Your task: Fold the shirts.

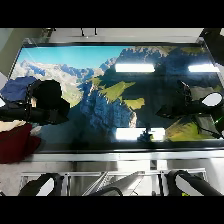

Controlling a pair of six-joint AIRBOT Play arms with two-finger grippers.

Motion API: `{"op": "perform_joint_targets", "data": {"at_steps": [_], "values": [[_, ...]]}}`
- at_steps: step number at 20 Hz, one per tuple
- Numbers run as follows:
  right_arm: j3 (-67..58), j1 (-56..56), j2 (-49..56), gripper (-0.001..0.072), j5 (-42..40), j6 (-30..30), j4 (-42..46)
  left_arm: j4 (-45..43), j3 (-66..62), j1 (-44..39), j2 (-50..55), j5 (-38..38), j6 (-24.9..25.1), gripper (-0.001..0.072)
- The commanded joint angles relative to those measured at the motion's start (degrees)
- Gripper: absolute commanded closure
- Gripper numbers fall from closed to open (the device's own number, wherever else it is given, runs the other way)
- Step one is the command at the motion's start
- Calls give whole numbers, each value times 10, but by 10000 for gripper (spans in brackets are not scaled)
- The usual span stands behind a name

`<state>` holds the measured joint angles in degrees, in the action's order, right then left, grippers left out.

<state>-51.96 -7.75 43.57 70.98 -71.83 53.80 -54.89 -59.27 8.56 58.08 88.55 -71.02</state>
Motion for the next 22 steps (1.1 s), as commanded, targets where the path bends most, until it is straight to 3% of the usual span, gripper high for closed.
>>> {"op": "perform_joint_targets", "data": {"at_steps": [1,10,16,17,18,19,22], "values": [[0,0,0,529,0,0,0,0,0,1,0,0,0,14],[0,0,0,529,0,0,-1,0,0,0,0,-35,0,13],[0,0,0,531,-31,0,-75,0,0,0,0,-54,0,41],[0,0,0,533,-32,0,-86,0,0,0,0,-60,0,295],[0,0,0,613,-32,0,-95,-2,0,1,0,-63,2,562],[0,0,0,693,-32,0,-98,-10,0,1,0,-70,2,617],[0,0,0,693,-31,0,-97,-40,0,1,0,-107,0,605]]}}
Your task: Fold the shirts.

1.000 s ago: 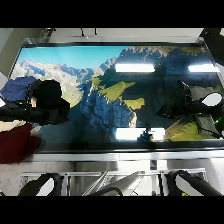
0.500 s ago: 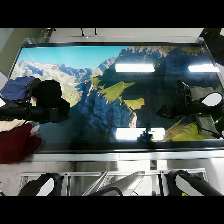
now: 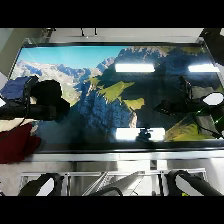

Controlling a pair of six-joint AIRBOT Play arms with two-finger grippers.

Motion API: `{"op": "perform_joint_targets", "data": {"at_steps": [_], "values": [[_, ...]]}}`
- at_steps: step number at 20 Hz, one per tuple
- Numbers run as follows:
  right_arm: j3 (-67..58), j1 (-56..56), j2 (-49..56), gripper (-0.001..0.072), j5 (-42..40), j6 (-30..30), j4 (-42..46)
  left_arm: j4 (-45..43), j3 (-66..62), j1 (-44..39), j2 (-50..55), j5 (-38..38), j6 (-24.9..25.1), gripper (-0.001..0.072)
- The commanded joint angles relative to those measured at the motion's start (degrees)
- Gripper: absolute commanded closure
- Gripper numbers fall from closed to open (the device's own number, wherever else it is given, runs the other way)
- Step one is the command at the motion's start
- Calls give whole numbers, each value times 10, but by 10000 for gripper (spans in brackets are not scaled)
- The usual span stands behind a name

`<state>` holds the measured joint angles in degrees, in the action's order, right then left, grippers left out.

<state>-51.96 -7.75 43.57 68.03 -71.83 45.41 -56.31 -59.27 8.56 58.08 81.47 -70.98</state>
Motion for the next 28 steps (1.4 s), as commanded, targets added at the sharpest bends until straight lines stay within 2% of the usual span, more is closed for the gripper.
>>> {"op": "perform_joint_targets", "data": {"at_steps": [1,2,3,5,7,8,9,13,17,18,19,20,21,23,24,25,28], "values": [[0,0,0,693,-2,0,-14,-57,0,1,0,-67,0,440],[0,0,0,693,-2,0,-14,-92,0,1,0,-99,-4,225],[0,0,0,692,-2,0,-13,-136,0,1,0,-139,-17,145],[0,0,0,687,-1,0,-13,-214,-5,1,13,-205,-29,144],[0,0,2,664,-2,0,-13,-272,-35,1,63,-205,-30,144],[0,0,4,511,-3,0,-13,-292,-54,1,98,-199,-31,143],[0,0,7,421,-3,0,-13,-303,-77,2,134,-194,-30,143],[0,0,24,422,-2,0,-13,-313,-163,12,264,-174,-30,143],[0,0,30,423,-3,0,-13,-322,-198,11,356,-122,-31,145],[0,0,30,422,-3,0,-13,-322,-195,11,371,-110,-33,162],[0,0,30,422,-3,0,-13,-322,-195,10,383,-99,-43,294],[0,0,30,423,-3,0,-13,-320,-195,9,391,-88,-57,551],[0,0,30,423,-3,0,-13,-311,-198,5,393,-73,-61,692],[0,0,30,425,-3,0,-13,-255,-221,-9,385,-48,-60,693],[0,0,30,451,-3,0,-13,-211,-237,-20,371,-39,-60,693],[0,0,30,521,-3,7,-13,-162,-253,-34,353,-33,-60,693],[0,0,28,537,-3,18,-9,-10,-295,-92,286,-13,-54,693]]}}
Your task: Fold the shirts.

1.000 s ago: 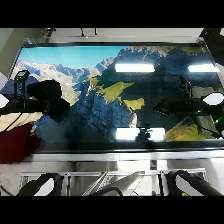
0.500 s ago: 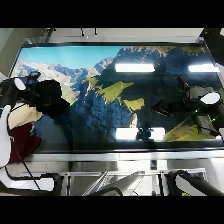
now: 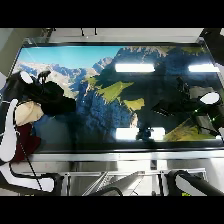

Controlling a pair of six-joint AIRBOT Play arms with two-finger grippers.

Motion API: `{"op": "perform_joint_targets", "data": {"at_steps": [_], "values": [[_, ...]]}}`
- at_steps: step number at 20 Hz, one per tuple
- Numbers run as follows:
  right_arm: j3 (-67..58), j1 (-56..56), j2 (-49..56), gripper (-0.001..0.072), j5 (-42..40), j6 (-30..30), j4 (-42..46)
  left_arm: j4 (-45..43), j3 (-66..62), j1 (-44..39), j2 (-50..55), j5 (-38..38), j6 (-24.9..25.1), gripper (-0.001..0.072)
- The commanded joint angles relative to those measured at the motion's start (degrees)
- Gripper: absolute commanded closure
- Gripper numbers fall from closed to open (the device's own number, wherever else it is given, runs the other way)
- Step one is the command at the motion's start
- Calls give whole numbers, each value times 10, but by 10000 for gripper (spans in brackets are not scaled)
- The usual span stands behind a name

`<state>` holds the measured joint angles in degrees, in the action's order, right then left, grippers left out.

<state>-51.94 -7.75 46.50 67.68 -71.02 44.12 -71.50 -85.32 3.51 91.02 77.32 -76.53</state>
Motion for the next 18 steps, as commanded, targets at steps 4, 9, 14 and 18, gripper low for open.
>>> {"op": "perform_joint_targets", "data": {"at_steps": [4,9,14,18], "values": [[0,-5,-21,570,24,9,45,235,-69,-144,-129,30,1,693],[0,-45,-85,555,52,10,49,234,-73,-249,-193,0,-26,692],[15,-45,-103,243,48,10,49,230,-23,-291,-179,-1,-30,692],[97,-45,-91,242,22,22,40,230,50,-275,-154,-3,-30,693]]}}
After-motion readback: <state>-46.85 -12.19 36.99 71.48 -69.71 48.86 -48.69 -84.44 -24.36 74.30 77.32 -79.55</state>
